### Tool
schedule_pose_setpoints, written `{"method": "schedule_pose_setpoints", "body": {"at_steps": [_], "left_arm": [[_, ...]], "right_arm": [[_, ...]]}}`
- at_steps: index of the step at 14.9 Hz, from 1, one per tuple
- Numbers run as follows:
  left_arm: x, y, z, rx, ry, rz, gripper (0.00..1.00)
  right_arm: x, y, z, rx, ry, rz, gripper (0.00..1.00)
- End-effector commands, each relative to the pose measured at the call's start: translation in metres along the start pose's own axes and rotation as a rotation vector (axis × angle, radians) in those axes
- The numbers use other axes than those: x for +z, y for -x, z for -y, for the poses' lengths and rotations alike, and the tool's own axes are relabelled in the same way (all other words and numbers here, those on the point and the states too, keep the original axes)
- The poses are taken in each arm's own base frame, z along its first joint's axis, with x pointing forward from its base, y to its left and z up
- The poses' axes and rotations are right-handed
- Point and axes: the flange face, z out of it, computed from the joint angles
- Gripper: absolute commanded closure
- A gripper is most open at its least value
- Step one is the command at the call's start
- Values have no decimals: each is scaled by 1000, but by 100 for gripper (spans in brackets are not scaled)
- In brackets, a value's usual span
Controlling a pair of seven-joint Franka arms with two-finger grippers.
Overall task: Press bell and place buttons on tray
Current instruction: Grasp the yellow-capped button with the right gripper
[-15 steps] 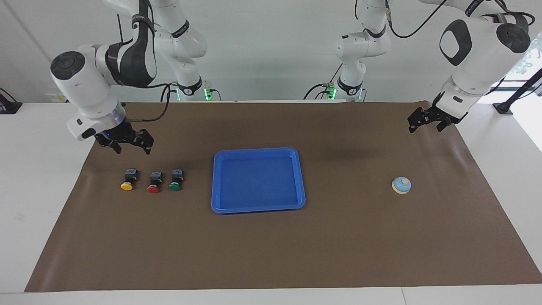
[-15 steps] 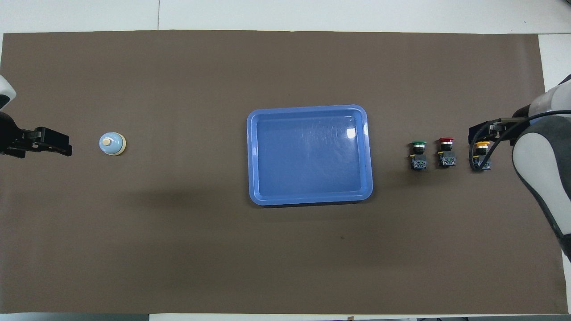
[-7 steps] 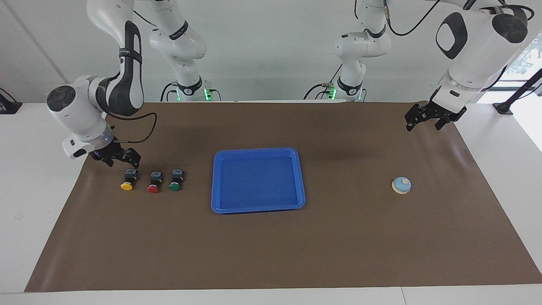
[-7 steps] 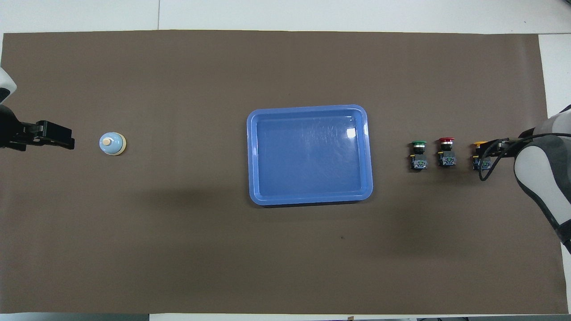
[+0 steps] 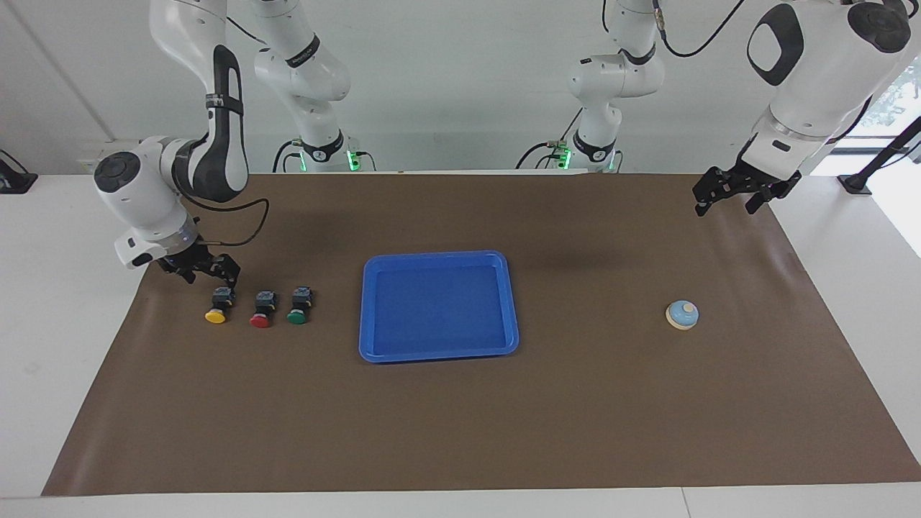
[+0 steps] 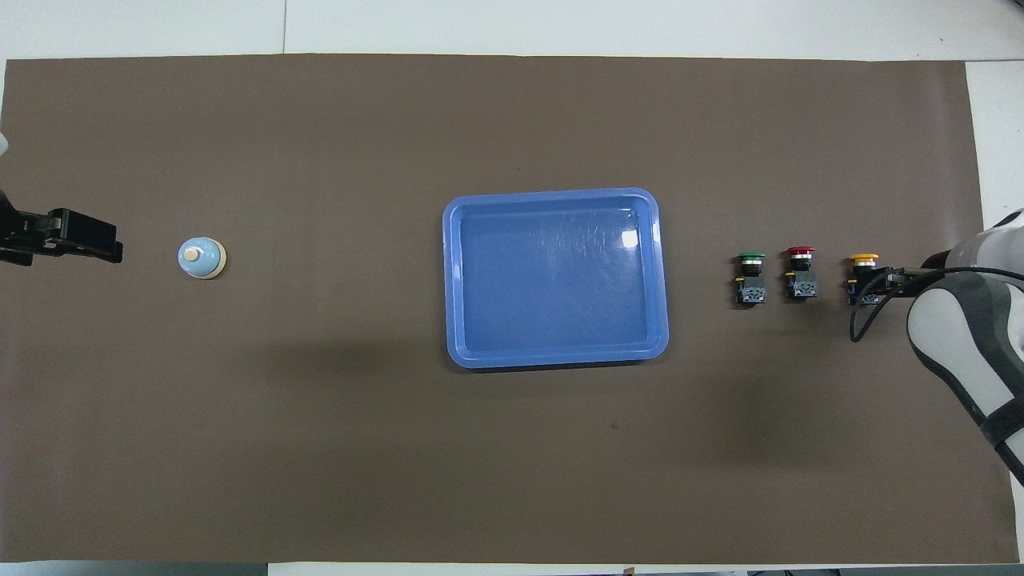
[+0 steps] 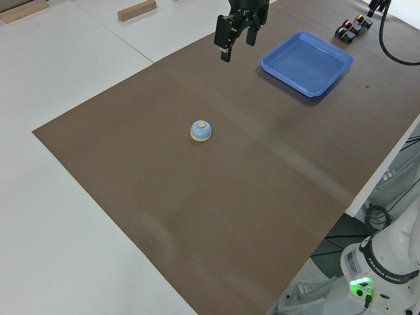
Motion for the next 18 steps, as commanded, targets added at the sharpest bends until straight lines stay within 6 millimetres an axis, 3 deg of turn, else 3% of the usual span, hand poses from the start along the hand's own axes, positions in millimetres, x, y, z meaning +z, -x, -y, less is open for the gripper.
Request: {"method": "schedule_pose_setpoints", "body": {"at_steps": [1,4,7,8,9,11,12,14,16,18], "left_arm": [[-7,2,1,-11,-6,31,0],[-5,1,-7,6,-12,23,0],[-6,2,-5,-2,-12,20,0],[-5,2,-6,0,-12,23,0],[-5,2,-8,7,-11,22,0],[-5,1,-11,11,-8,7,0],[-8,-1,-11,11,-8,-13,0],[-8,-2,-11,11,-8,-23,0],[-9,-1,-10,12,-10,-23,0],[-8,-1,-9,9,-8,-18,0]], "right_arm": [[19,-5,-3,-16,7,-31,1],[39,-11,0,-26,0,-21,3],[44,-13,1,-36,-1,-14,9],[45,-13,1,-39,-1,-14,19],[45,-13,2,-42,-1,-15,36],[41,-18,5,-53,1,-23,85],[37,-23,6,-59,2,-30,100],[21,-37,5,-111,7,-45,100],[-5,-52,19,-166,10,-43,100],[-28,-64,66,-212,6,-32,100]]}}
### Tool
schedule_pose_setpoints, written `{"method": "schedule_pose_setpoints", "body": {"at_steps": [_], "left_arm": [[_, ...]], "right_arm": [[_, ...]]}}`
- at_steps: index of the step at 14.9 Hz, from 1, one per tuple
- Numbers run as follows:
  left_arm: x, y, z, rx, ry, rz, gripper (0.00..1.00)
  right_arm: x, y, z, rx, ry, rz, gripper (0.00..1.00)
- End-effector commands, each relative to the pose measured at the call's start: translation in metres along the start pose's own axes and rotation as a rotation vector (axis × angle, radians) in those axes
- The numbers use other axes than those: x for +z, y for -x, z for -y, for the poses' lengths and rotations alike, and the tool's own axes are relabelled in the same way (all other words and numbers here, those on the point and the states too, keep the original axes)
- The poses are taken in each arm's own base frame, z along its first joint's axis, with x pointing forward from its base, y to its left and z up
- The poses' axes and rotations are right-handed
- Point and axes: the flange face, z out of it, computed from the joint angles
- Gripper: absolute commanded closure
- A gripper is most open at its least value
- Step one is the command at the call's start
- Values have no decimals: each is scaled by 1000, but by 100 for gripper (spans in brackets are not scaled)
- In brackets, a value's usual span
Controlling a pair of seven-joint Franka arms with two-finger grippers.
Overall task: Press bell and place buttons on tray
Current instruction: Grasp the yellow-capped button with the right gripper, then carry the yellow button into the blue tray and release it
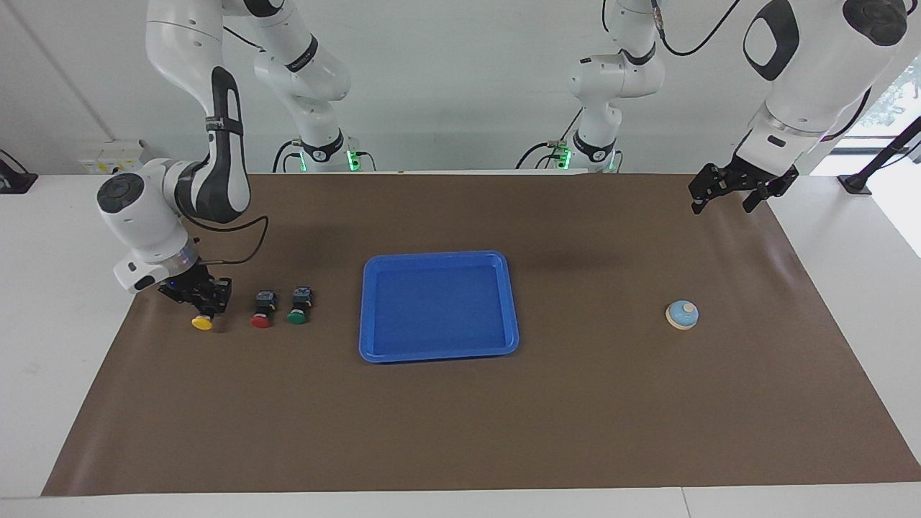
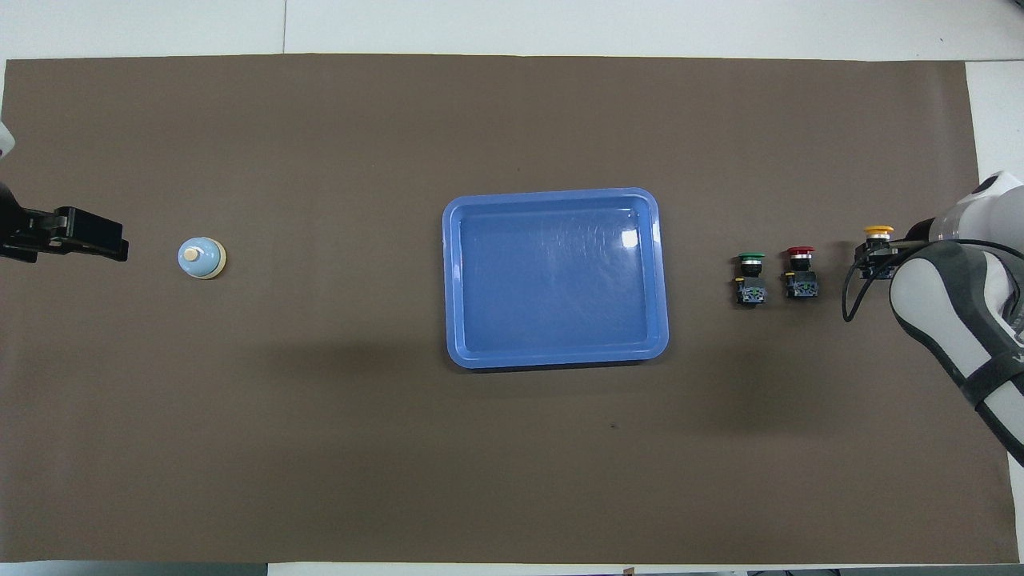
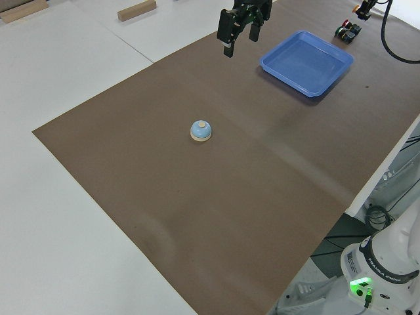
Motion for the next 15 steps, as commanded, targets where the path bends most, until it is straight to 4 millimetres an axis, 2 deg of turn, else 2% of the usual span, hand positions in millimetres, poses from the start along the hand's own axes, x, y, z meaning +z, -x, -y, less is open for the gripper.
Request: {"method": "schedule_pose_setpoints", "body": {"at_steps": [1,2,4,5,7,8,9,12,15], "left_arm": [[-3,0,1,-10,-7,-8,0],[-3,0,0,-8,-9,-8,0],[-3,0,2,-11,-9,-8,0],[-3,0,4,-14,-8,-6,0],[-3,0,7,-21,-8,-8,0],[-3,0,7,-21,-8,-8,0],[-3,0,8,-22,-8,-8,0],[-3,0,7,-21,-8,-8,0],[-3,0,7,-21,-8,-8,0]], "right_arm": [[-23,-30,68,-47,2,1,100],[-24,-33,98,-14,1,2,100],[-25,-32,170,-3,-1,8,100],[-25,-27,203,5,-3,26,100],[-27,-6,295,20,5,45,100],[-29,0,319,47,8,41,100],[-33,1,332,60,4,36,100],[-27,-7,339,67,-8,39,100],[-4,-7,349,55,-10,44,100]]}}
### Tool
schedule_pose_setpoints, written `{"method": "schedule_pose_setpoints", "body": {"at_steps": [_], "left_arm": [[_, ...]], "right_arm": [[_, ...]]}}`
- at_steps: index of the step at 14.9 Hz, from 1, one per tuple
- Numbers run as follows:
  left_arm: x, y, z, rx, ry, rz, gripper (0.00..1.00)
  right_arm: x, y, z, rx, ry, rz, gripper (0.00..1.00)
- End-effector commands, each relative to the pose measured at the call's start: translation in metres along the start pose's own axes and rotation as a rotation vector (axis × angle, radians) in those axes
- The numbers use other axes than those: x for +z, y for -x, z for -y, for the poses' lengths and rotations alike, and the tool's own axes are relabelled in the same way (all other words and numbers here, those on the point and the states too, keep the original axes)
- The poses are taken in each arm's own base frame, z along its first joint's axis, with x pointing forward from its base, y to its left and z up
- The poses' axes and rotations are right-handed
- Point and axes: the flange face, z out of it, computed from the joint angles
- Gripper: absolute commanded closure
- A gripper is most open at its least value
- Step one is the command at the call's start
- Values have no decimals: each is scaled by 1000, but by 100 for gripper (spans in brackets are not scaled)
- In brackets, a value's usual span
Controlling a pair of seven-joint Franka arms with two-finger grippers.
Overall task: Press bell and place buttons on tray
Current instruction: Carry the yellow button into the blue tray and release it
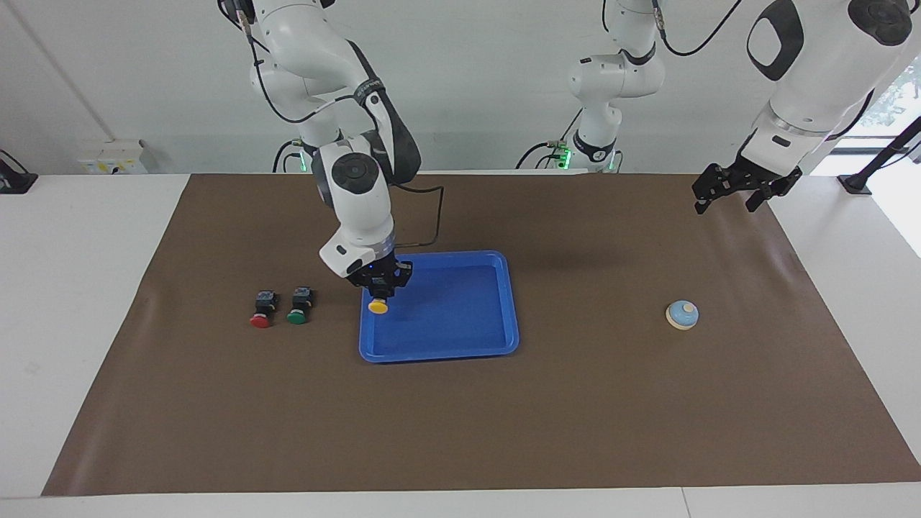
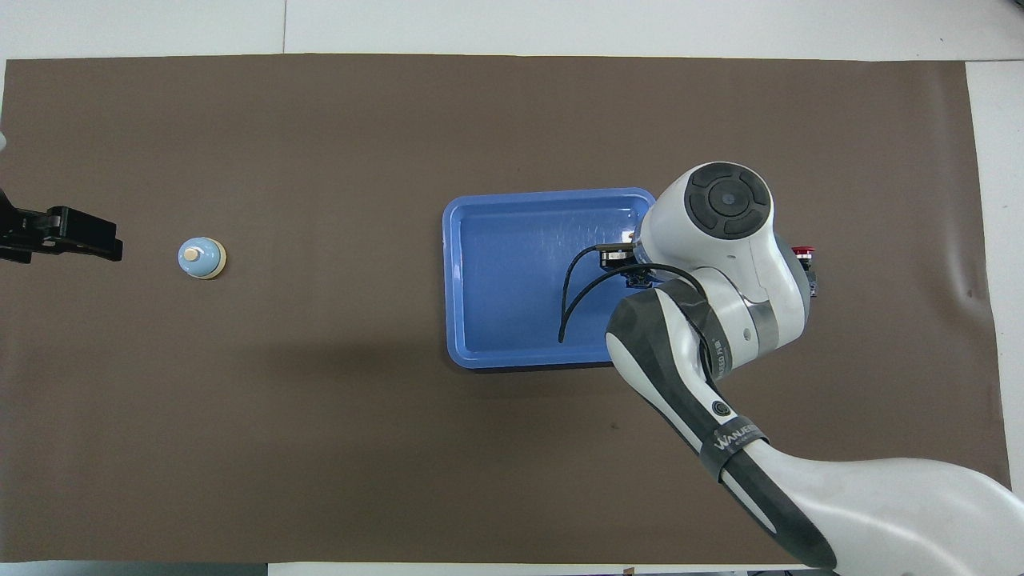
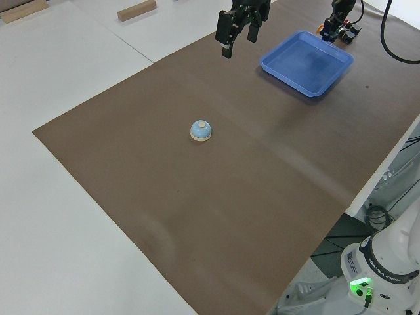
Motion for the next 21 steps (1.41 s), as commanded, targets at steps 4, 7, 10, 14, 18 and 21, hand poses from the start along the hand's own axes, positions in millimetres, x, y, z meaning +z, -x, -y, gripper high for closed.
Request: {"method": "schedule_pose_setpoints", "body": {"at_steps": [4,7,10,14,18,21], "left_arm": [[-3,0,2,-12,-9,-8,0],[-3,0,2,-12,-9,-8,0],[-3,0,2,-12,-9,-8,0],[-3,0,2,-12,-9,-8,0],[-3,0,2,-12,-9,-8,0],[-3,0,1,-10,-9,-8,0]], "right_arm": [[30,-8,10,-11,-14,-1,100],[37,-1,12,-17,-7,17,100],[43,3,12,-15,-4,23,100],[52,11,25,-7,-16,3,31],[12,-13,18,4,-7,11,0],[-34,-48,-45,-43,5,24,0]]}}
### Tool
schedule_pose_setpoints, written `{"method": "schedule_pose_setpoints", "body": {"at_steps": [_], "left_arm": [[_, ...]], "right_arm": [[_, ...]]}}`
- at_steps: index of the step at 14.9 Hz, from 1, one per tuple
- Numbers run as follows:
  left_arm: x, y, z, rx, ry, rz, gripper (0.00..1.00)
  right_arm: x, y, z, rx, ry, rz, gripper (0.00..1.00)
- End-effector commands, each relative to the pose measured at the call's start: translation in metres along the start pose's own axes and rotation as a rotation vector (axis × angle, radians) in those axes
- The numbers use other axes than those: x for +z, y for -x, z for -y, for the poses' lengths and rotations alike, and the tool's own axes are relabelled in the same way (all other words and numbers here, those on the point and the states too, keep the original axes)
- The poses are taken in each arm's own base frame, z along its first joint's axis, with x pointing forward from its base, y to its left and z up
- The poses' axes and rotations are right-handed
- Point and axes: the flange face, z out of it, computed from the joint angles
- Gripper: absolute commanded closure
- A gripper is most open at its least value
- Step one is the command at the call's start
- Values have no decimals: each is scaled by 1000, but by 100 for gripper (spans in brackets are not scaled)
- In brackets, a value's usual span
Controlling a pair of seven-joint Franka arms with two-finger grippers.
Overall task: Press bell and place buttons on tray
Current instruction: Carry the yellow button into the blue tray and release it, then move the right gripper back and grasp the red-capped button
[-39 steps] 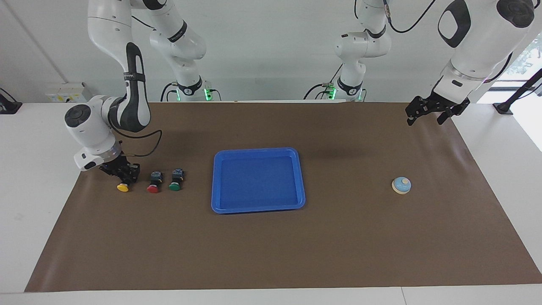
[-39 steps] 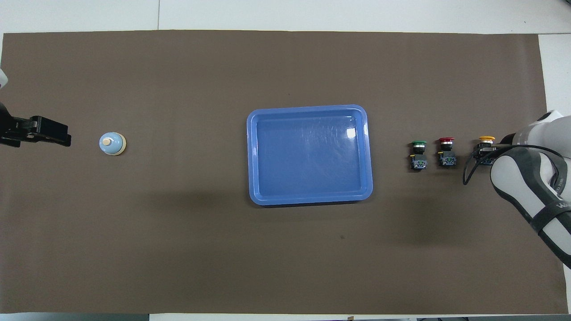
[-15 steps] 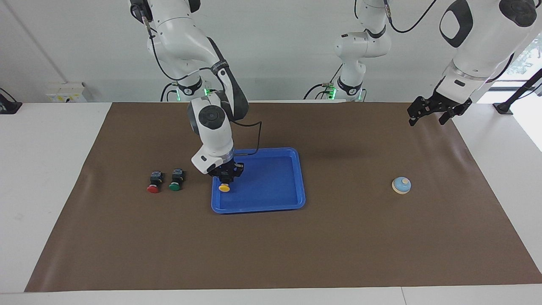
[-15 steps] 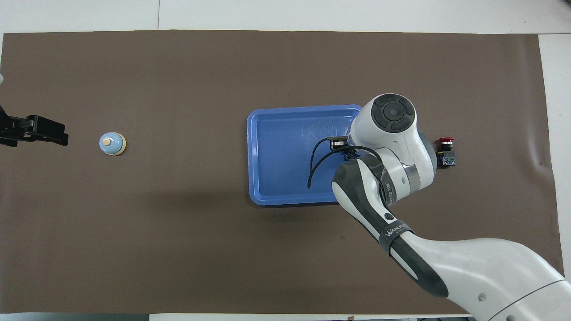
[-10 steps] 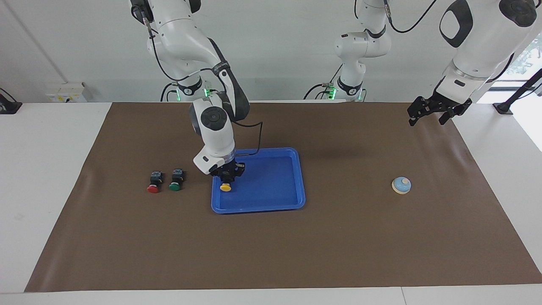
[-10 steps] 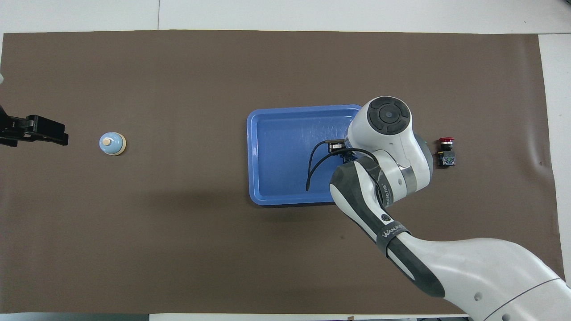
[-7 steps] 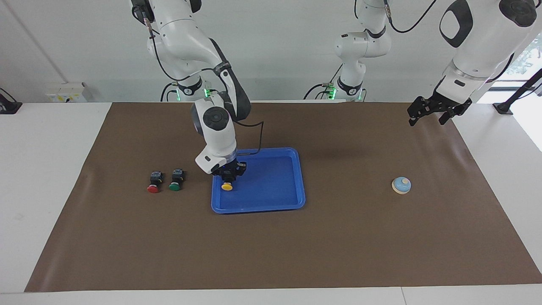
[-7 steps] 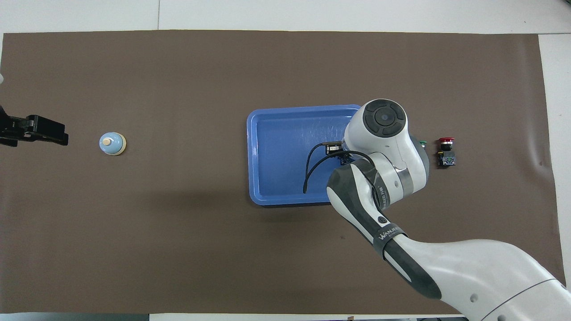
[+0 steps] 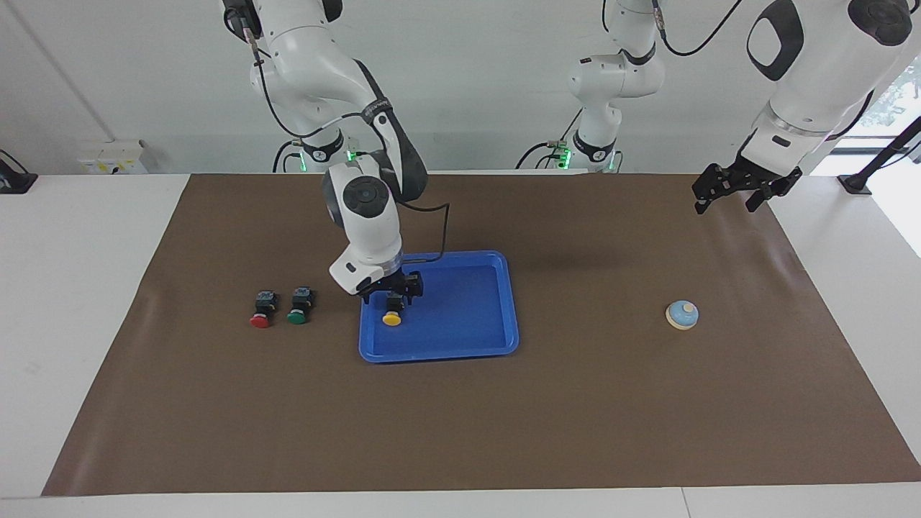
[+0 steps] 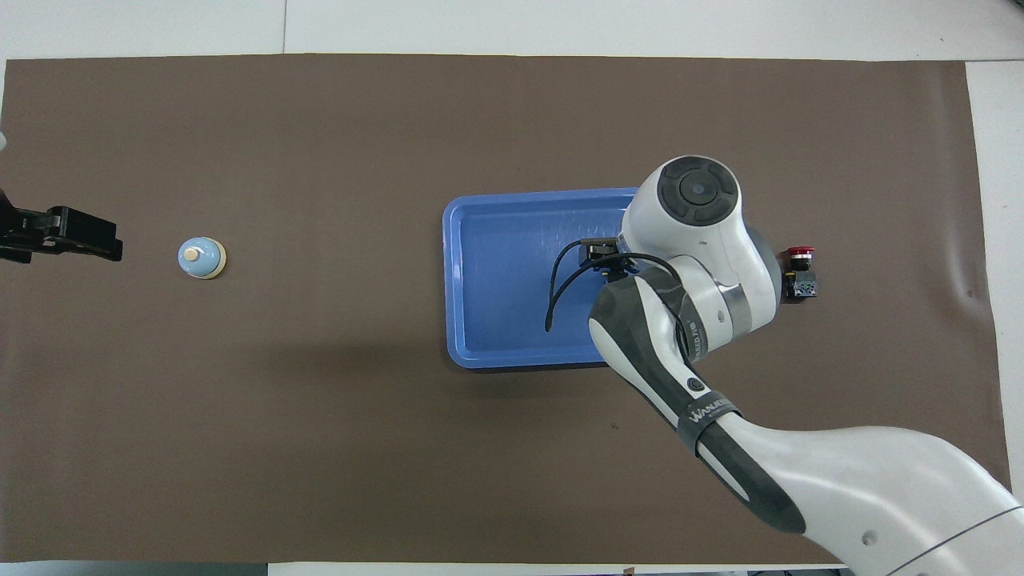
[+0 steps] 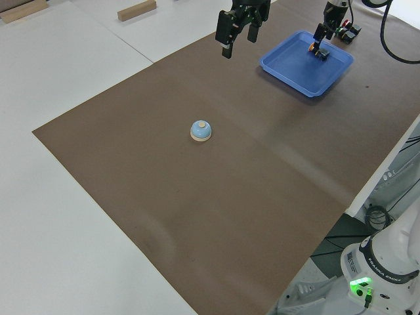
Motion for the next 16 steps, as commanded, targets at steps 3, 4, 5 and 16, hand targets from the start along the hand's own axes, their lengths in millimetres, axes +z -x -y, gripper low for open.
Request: {"method": "schedule_pose_setpoints", "body": {"at_steps": [3,4,5,16], "left_arm": [[-3,0,2,-11,-9,-8,0],[-3,0,2,-12,-9,-8,0],[-3,0,1,-10,-9,-8,0],[-3,0,2,-11,-9,-8,0]], "right_arm": [[-30,-38,-127,-31,-1,0,0],[-27,-40,-150,-9,0,5,0],[-24,-39,-170,1,2,15,0],[48,17,-280,-72,-7,-4,0]]}}
